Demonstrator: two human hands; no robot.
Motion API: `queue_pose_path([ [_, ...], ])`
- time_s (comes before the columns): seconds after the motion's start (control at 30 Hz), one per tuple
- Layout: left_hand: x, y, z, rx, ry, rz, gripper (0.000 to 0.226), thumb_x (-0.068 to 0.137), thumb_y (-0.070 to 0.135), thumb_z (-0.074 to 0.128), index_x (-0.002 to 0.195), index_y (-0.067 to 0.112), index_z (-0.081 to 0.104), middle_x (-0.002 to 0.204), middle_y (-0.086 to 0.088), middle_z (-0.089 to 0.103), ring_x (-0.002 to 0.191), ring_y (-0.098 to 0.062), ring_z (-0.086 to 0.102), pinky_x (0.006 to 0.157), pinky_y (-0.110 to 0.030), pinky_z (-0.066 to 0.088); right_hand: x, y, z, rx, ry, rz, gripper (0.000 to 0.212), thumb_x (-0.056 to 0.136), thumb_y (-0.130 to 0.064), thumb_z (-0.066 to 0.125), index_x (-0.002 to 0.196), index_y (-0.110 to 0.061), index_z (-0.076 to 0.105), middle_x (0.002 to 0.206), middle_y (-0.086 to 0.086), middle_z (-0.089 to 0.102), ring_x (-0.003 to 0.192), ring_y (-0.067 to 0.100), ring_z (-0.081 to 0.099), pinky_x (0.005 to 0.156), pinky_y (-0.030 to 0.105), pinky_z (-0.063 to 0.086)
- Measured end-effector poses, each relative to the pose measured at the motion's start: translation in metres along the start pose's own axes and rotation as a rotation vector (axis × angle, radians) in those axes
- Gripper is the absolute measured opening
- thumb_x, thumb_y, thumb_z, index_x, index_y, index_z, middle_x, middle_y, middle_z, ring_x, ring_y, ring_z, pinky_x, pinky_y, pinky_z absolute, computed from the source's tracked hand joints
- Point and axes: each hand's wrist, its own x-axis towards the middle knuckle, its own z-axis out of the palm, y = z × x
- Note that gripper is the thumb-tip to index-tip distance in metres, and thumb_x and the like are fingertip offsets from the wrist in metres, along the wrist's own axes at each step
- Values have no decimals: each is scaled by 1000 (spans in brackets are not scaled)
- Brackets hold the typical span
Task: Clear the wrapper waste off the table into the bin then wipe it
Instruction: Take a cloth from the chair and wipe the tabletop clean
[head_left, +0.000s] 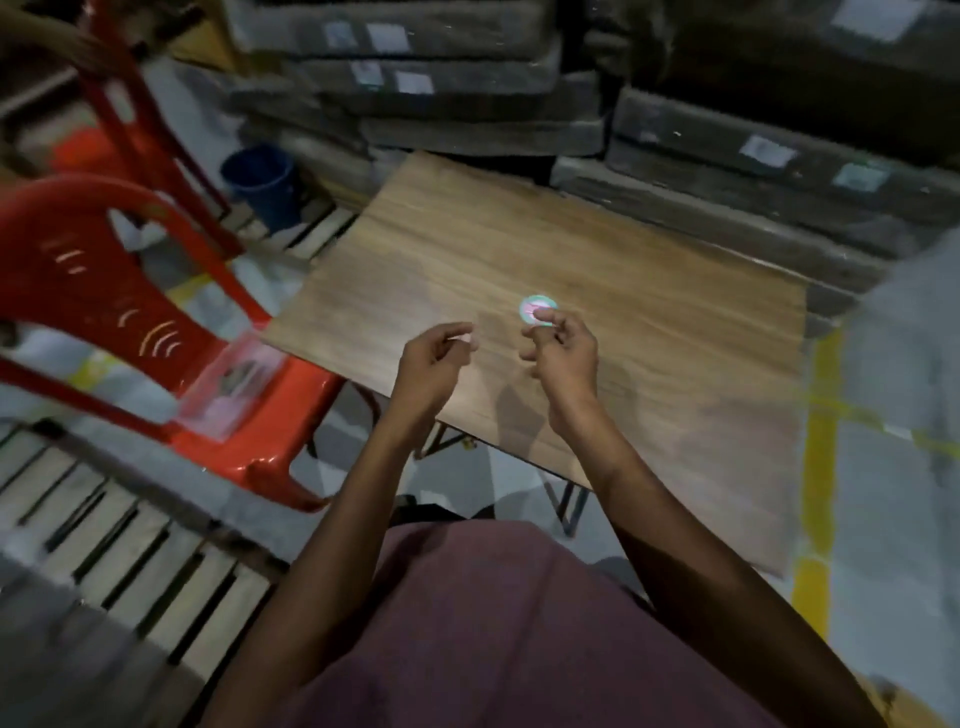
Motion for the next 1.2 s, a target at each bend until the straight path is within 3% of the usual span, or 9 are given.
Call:
queue_pose_path([
  [0.07, 2, -10, -31, -27, 56, -40, 21, 102, 17, 56, 117, 23, 69, 112, -7, 75, 102, -20, 68, 79, -30, 50, -2, 3, 29, -55, -102, 26, 21, 98, -5, 52, 100, -23, 64, 98, 6, 72, 75, 17, 64, 54, 15, 45],
  [0.17, 8, -22, -83, -86, 145, -96, 18, 100, 20, 59, 108, 32, 69, 112, -5, 74, 100, -19, 67, 73, -29, 48, -2, 4, 80, -125, -200, 18, 21, 97, -9, 56, 93, -27, 66, 94, 1, 74, 69, 16, 64, 59, 18, 45],
  [0.43, 48, -49, -256, -101, 303, -129, 23, 102, 17, 58, 123, 16, 67, 110, -4, 72, 95, -17, 65, 77, -29, 52, 10, -3, 269, -192, -337, -27, 19, 100, -12, 56, 93, -24, 68, 94, 5, 74, 71, 14, 63, 51, 12, 44],
  [0.67, 89, -81, -375, -53, 414, -220, 22, 100, 19, 59, 81, 27, 65, 92, -7, 67, 86, -23, 60, 77, -40, 47, 13, 42, 412, -433, -560, 96, 18, 98, -16, 59, 86, -24, 68, 87, 2, 72, 68, 17, 63, 54, 26, 44],
  [0.73, 103, -94, -394, -51, 442, -268, 25, 101, 14, 54, 84, 29, 65, 96, -5, 68, 90, -22, 60, 78, -37, 46, 14, 59, 442, -496, -582, 118, 17, 93, -18, 62, 78, -24, 69, 79, 3, 71, 67, 21, 64, 60, 30, 47],
  [0.87, 140, -134, -420, -72, 516, -401, 27, 100, 7, 54, 122, 10, 69, 118, -13, 70, 98, -25, 67, 81, -37, 54, 36, 102, 501, -629, -622, 141, 20, 80, -31, 58, 63, -23, 61, 79, 18, 71, 74, 31, 66, 71, 48, 53],
  [0.97, 173, -173, -428, -60, 520, -506, 31, 94, 4, 55, 121, 8, 70, 119, -19, 72, 112, -37, 67, 95, -49, 56, 60, 151, 544, -662, -617, 207, 22, 75, -35, 57, 61, -20, 63, 81, 19, 74, 82, 40, 73, 75, 55, 58],
  [1.1, 221, -226, -437, -36, 528, -641, 26, 93, 9, 56, 112, 6, 73, 113, -19, 74, 108, -39, 68, 93, -49, 55, 66, 172, 596, -717, -637, 285, 21, 84, -6, 59, 76, -18, 74, 81, 9, 73, 78, 26, 69, 76, 42, 59],
  [1.2, 253, -265, -448, 22, 565, -692, 28, 93, 15, 57, 115, 10, 73, 116, -15, 74, 105, -38, 69, 91, -50, 58, 85, 204, 630, -793, -721, 278, 27, 87, 10, 52, 98, 1, 75, 73, 5, 69, 56, 3, 63, 57, 12, 50],
])
